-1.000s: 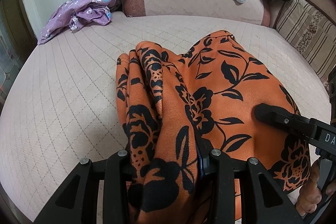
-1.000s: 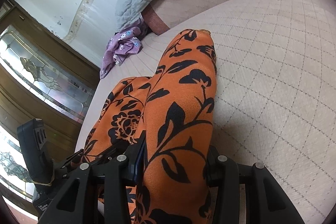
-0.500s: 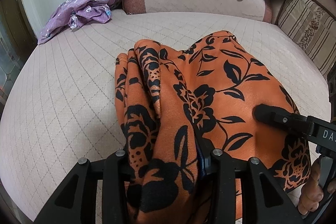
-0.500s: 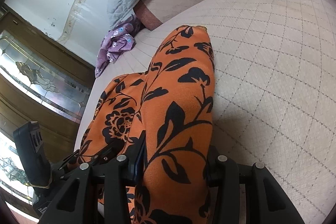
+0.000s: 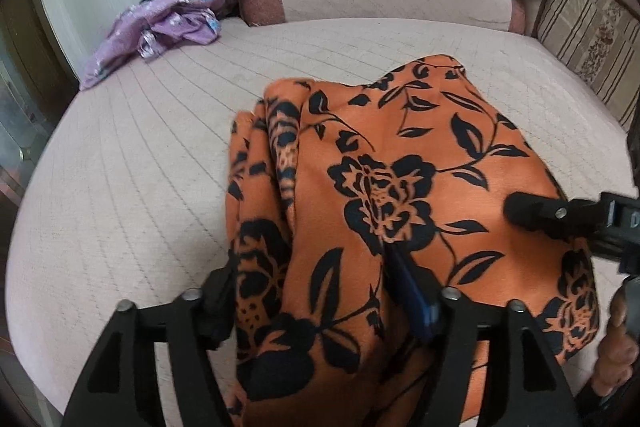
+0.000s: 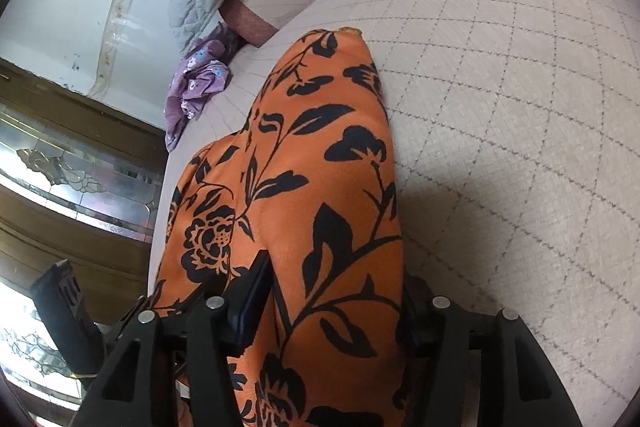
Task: Fold small clothes
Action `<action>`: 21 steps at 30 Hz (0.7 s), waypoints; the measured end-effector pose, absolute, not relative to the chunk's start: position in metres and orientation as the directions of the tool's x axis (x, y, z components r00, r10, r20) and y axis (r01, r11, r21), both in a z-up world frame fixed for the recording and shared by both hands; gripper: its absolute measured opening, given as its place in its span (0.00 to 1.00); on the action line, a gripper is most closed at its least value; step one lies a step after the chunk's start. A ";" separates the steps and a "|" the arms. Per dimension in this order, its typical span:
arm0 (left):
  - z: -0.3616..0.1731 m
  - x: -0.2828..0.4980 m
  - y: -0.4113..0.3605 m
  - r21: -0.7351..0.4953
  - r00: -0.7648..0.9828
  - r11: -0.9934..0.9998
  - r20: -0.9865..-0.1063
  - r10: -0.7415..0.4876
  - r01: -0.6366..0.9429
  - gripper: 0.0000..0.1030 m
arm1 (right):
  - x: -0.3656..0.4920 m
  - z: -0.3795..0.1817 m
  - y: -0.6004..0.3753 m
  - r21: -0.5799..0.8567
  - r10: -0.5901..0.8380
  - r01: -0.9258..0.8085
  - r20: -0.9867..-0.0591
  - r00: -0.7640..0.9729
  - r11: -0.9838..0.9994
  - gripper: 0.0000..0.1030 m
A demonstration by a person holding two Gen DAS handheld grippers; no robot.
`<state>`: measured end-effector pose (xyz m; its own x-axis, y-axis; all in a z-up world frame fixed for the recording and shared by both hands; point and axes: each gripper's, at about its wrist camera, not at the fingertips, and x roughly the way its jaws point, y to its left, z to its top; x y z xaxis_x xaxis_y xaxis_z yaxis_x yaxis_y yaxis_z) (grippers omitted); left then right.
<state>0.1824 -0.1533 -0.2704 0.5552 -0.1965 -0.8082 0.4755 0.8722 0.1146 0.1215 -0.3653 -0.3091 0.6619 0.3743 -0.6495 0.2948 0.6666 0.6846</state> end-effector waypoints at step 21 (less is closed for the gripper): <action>-0.260 0.185 -0.144 0.199 0.626 0.864 -0.763 -0.159 0.462 0.76 | 0.109 -0.250 -0.352 0.585 0.219 0.150 -0.512 0.830 0.797 0.45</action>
